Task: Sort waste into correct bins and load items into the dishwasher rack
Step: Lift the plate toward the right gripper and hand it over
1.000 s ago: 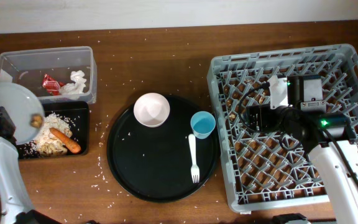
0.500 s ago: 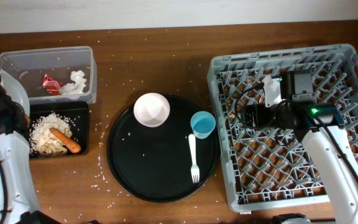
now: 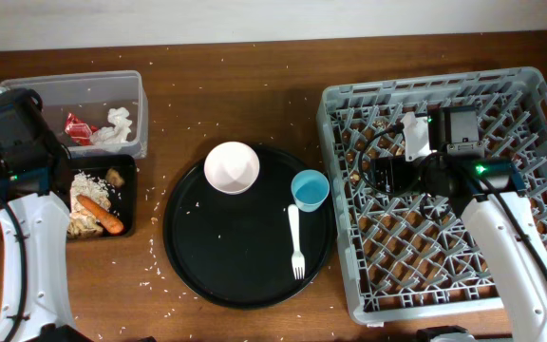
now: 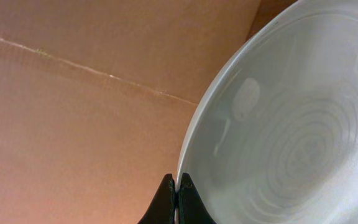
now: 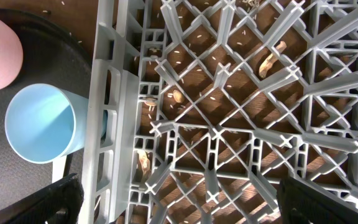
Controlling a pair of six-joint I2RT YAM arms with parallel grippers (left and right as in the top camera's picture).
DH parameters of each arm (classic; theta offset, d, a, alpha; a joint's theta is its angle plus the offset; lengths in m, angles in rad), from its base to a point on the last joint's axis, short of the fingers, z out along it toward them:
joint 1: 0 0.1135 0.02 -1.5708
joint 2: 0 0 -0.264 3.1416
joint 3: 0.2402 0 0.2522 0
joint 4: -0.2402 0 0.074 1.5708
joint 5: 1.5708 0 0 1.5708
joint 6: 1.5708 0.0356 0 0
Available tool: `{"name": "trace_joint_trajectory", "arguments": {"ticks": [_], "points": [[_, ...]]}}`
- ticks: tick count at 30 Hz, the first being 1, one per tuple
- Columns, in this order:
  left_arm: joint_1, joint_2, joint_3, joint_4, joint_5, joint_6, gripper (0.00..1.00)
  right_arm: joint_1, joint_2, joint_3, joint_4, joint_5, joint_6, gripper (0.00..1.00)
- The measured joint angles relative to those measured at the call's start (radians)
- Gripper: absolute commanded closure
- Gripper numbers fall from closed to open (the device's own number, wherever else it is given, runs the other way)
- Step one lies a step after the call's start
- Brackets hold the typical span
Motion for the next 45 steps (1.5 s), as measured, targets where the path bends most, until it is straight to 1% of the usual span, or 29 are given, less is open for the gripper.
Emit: {"name": "trace_joint_trajectory", "arguments": {"ticks": [3, 5, 6, 7, 10, 11, 12, 13, 14, 15, 16, 17, 19, 21, 24, 26, 27, 29, 30, 31, 34, 36, 37, 38, 39, 40, 42, 44, 45], "points": [[-0.016, 0.0, 0.0, -0.026, -0.005, -0.058, 1.0, 0.0, 0.0, 0.0, 0.0, 0.0, 0.001, 0.01], [-0.06, -0.002, 0.004, -0.116, 0.056, -0.119, 1.0, 0.0, -0.001, 0.0, 0.004, -0.015, 0.001, 0.01], [-0.096, -0.014, 0.004, -0.183, 0.128, -0.171, 1.0, 0.0, -0.002, 0.0, 0.008, -0.028, 0.001, 0.01], [-0.131, -0.029, 0.004, -0.23, 0.222, -0.224, 1.0, 0.0, -0.004, 0.0, 0.01, -0.043, 0.002, 0.01], [-0.165, -0.054, 0.005, -0.298, 0.499, -0.338, 1.0, 0.0, -0.026, 0.0, 0.013, -0.099, 0.001, 0.01], [-0.168, -0.055, 0.005, -0.295, 0.61, -0.375, 1.0, 0.0, -0.045, 0.001, 0.014, -0.124, 0.002, 0.01], [-0.17, -0.056, 0.005, -0.274, 0.778, -0.413, 1.0, 0.0, -0.073, 0.006, 0.021, -0.15, 0.001, 0.01], [-0.17, -0.058, 0.005, -0.262, 0.86, -0.435, 1.0, 0.0, -0.095, 0.008, 0.034, -0.168, 0.001, 0.01], [-0.17, -0.06, 0.005, -0.237, 0.972, -0.462, 1.0, 0.0, -0.112, 0.01, 0.049, -0.185, 0.002, 0.01], [-0.17, -0.06, 0.005, -0.224, 1.021, -0.494, 1.0, 0.0, -0.136, 0.014, 0.082, -0.222, 0.009, 0.01], [-0.171, -0.064, 0.005, -0.208, 1.201, -0.508, 1.0, 0.0, -0.146, 0.017, 0.116, -0.264, 0.017, 0.01], [-0.173, -0.065, 0.005, -0.207, 1.32, -0.524, 1.0, 0.0, -0.149, 0.021, 0.153, -0.313, 0.024, 0.0], [-0.192, -0.065, 0.005, -0.207, 1.429, -0.541, 1.0, 0.004, -0.148, 0.021, 0.209, -0.37, 0.028, 0.04], [-0.25, -0.065, 0.005, -0.207, 1.463, -0.546, 1.0, 0.032, -0.141, 0.023, 0.291, -0.42, 0.044, 0.11], [-0.391, -0.064, 0.005, -0.198, 1.428, -0.549, 1.0, 0.102, -0.122, 0.025, 0.373, -0.434, 0.07, 0.2], [-0.483, -0.06, 0.005, -0.195, 1.38, -0.55, 1.0, 0.147, -0.098, 0.024, 0.39, -0.428, 0.08, 0.22], [-0.505, -0.059, 0.005, -0.195, 1.361, -0.55, 1.0, 0.16, -0.089, 0.024, 0.389, -0.418, 0.08, 0.23], [-0.551, -0.058, 0.005, -0.182, 1.324, -0.552, 1.0, 0.188, -0.058, 0.024, 0.39, -0.393, 0.082, 0.29], [-0.558, -0.058, 0.005, -0.172, 1.316, -0.553, 1.0, 0.194, -0.047, 0.024, 0.392, -0.383, 0.085, 0.37], [-0.565, -0.058, 0.005, -0.163, 1.313, -0.553, 1.0, 0.197, -0.032, 0.024, 0.397, -0.372, 0.085, 0.48], [-0.566, -0.058, 0.005, -0.155, 1.316, -0.553, 1.0, 0.197, -0.003, 0.024, 0.398, -0.359, 0.095, 0.71], [-0.566, -0.058, 0.005, -0.15, 1.315, -0.553, 1.0, 0.198, 0.006, 0.024, 0.397, -0.356, 0.093, 0.8], [-0.566, -0.058, 0.005, -0.149, 1.315, -0.553, 0.96, 0.198, 0.006, 0.024, 0.398, -0.356, 0.098, 0.85], [-0.566, -0.058, 0.005, -0.148, 1.311, -0.553, 0.85, 0.198, 0.006, 0.025, 0.399, -0.357, 0.098, 0.9], [-0.566, -0.058, 0.005, -0.147, 1.304, -0.556, 0.74, 0.199, 0.006, 0.025, 0.4, -0.362, 0.097, 0.92], [-0.564, -0.056, 0.005, -0.146, 1.299, -0.558, 0.55, 0.2, 0.005, 0.025, 0.401, -0.369, 0.097, 0.93], [-0.566, -0.055, 0.005, -0.143, 1.306, -0.563, 0.31, 0.201, 0.006, 0.025, 0.401, -0.359, 0.095, 0.95], [-0.566, -0.054, 0.005, -0.139, 1.305, -0.565, 0.15, 0.201, 0.006, 0.025, 0.401, -0.346, 0.096, 0.96], [-0.566, -0.054, 0.005, -0.125, 1.292, -0.566, 0.13, 0.201, 0.006, 0.025, 0.401, -0.328, 0.095, 0.96]]}}
